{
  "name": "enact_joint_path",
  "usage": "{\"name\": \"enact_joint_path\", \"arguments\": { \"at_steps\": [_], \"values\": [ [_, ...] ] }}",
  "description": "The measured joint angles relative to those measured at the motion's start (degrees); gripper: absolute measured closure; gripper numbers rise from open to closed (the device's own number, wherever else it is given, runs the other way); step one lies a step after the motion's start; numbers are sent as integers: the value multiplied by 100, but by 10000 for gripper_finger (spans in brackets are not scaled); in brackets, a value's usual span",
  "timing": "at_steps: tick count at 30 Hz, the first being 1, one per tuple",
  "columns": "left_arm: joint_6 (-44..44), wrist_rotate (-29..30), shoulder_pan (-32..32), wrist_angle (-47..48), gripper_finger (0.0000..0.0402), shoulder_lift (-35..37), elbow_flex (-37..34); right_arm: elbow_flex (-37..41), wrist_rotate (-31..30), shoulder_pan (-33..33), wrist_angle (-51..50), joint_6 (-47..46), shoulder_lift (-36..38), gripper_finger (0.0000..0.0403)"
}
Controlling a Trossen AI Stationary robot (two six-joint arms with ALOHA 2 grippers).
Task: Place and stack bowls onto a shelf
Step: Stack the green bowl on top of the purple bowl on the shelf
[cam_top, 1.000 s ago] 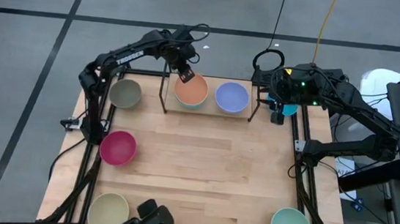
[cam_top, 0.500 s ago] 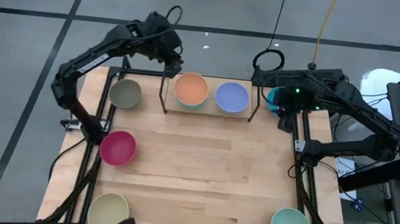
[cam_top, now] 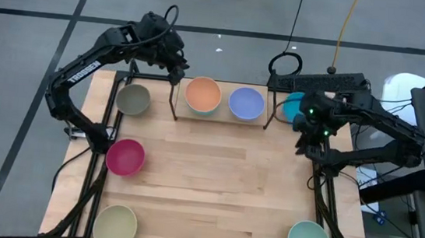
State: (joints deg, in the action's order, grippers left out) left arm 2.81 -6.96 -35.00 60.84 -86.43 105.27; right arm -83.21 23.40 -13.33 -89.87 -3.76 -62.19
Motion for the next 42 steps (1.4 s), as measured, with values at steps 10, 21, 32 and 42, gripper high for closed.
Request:
{"name": "enact_joint_path", "arguments": {
  "at_steps": [10, 21, 32, 42],
  "values": [
    [149, 0, 0, 420, 289, 0, 0, 1213, 353, 1452, 165, -1167, 0, 275],
    [289, 2, 0, 429, 289, 0, 0, 2624, 1138, 3265, 2388, -2799, -5, 275],
    [293, 0, 0, 433, 289, 0, 0, 3385, 640, 4722, 4002, -4628, -3, 275],
    [135, 0, 0, 433, 289, 0, 0, 4016, 339, 5535, 4254, -5339, -3, 275]
  ]
}}
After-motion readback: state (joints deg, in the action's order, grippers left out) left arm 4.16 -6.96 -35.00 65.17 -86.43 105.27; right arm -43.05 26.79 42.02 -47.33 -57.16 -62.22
